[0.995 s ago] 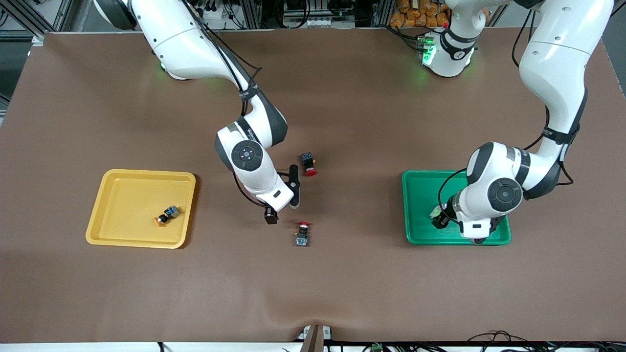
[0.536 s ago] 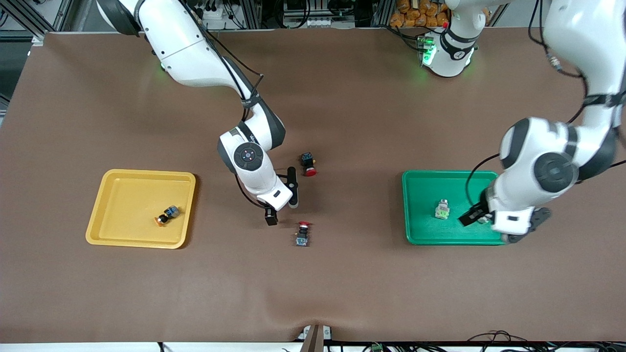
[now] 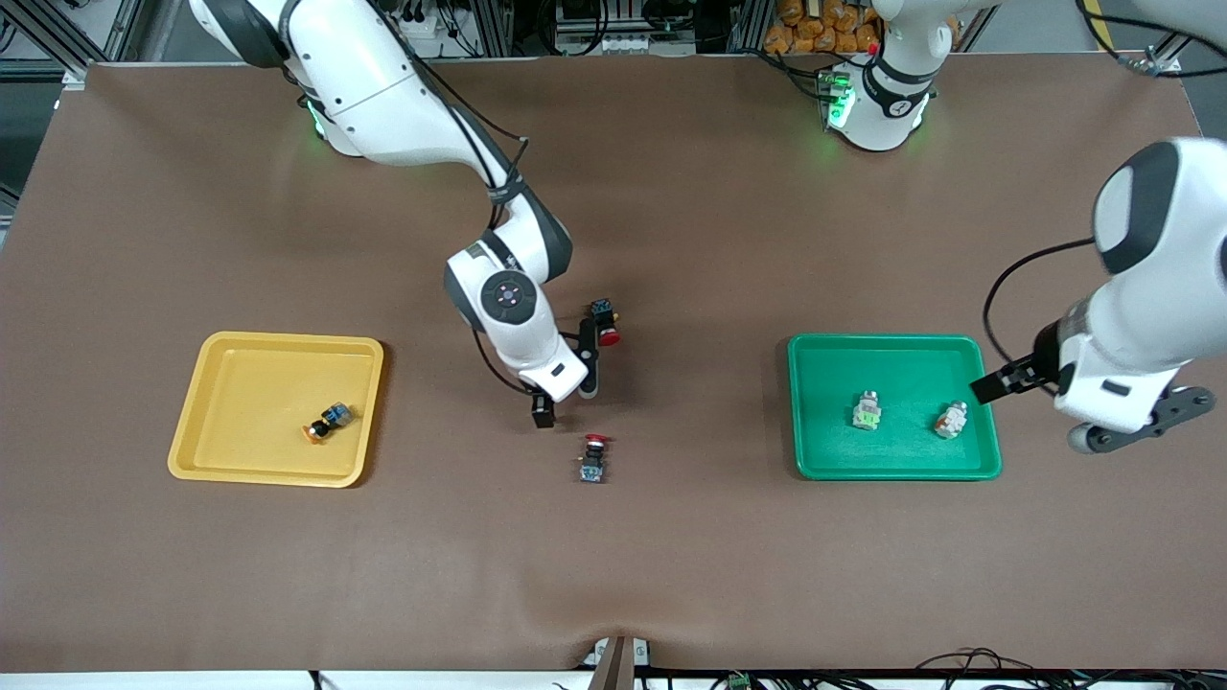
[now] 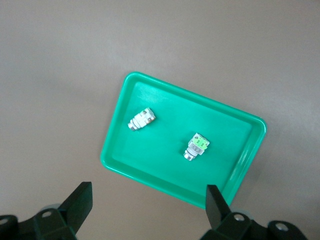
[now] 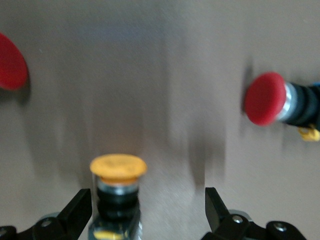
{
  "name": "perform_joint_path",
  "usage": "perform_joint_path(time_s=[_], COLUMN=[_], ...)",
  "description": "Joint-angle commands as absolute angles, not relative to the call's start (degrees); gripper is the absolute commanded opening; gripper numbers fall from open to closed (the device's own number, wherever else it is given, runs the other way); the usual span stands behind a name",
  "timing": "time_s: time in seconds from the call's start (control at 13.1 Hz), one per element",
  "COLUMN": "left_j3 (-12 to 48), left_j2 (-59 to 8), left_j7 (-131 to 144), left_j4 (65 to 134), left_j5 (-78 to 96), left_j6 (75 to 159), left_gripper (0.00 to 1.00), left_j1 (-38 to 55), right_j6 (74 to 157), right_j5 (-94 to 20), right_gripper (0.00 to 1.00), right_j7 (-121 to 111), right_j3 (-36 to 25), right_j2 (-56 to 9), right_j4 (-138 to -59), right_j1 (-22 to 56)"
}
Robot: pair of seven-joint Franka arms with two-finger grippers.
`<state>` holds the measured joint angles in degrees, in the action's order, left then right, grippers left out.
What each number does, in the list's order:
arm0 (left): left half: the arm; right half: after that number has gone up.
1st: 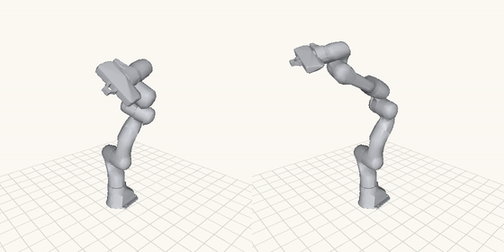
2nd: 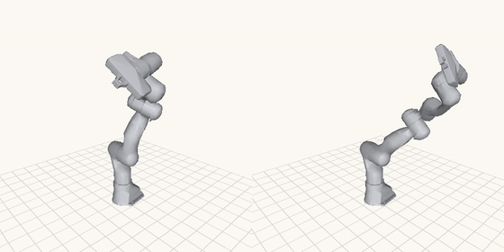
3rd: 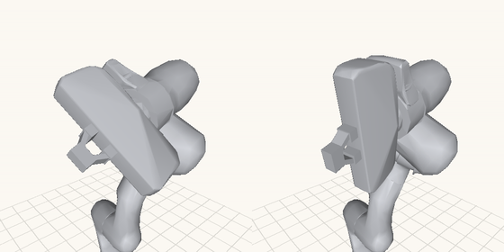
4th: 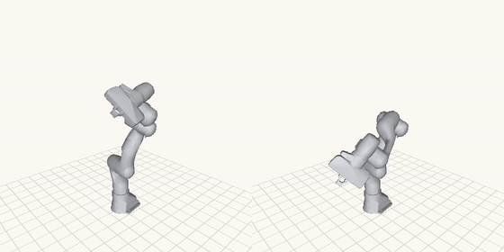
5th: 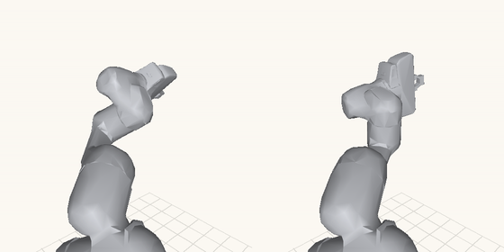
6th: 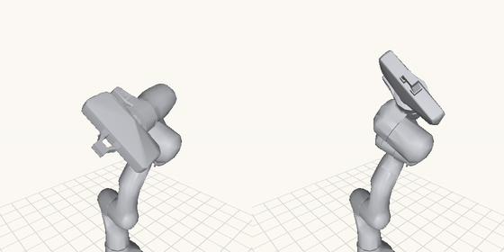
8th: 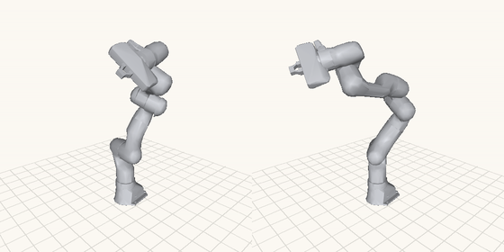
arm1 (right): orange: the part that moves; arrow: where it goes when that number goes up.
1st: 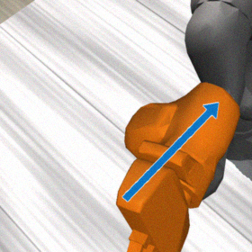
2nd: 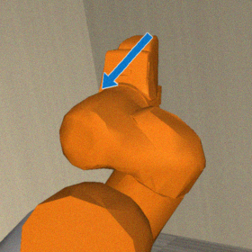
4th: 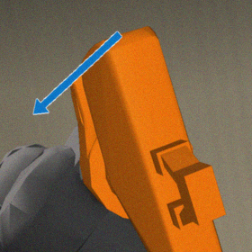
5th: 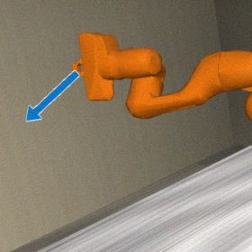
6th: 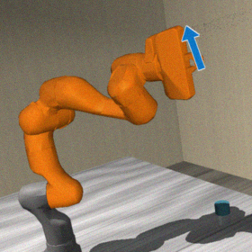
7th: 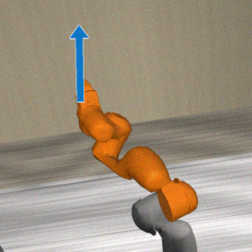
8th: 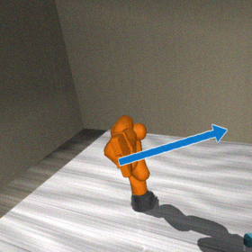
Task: Place green and yellow buttons in trays
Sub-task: 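Grasp the second orange button with the right gripper while the left gripper withdraws, then carry the orange button into the yellow tray and open the right gripper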
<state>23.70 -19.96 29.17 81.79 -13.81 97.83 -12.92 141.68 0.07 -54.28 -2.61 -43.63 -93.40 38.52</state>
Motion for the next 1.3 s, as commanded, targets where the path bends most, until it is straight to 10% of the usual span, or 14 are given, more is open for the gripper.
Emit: perform_joint_path(time_s=[0.0,0.46,0.61,0.69,1.23], left_j3=[24.43,24.43,24.09,23.56,0.2], left_j2=[-16.71,-11.17,-8.71,-7.05,4.12], left_j7=[23.65,17.94,16.27,15.04,11.71], left_j4=[81.74,81.74,82.17,82.87,89.73], left_j5=[-13.09,-5.04,-3.26,-3.25,-2.46], left_j6=[96.59,95.54,95.54,95.36,89.83], left_gripper=[1.0,1.0,1.0,1.0,1.0], left_j1=[-13.97,-17.74,-18.2,-16.98,7.44], right_j6=[141.94,141.86,141.33,140.46,125.01], right_j5=[0.44,0.53,0.53,0.61,0.62], right_gripper=[1.0,1.0,0.17,0.0,0.0], right_j7=[-51.51,-48.42,-47.91,-47.9,-47.9], right_j3=[-3.16,-3.25,-3.25,-3.25,-3.69], right_j2=[-43.42,-41.66,-41.05,-40.52,-29.2], right_j4=[-94.3,-98.44,-98.61,-98.61,-98.35], right_j1=[39.64,40.17,40.17,40.17,35.7])
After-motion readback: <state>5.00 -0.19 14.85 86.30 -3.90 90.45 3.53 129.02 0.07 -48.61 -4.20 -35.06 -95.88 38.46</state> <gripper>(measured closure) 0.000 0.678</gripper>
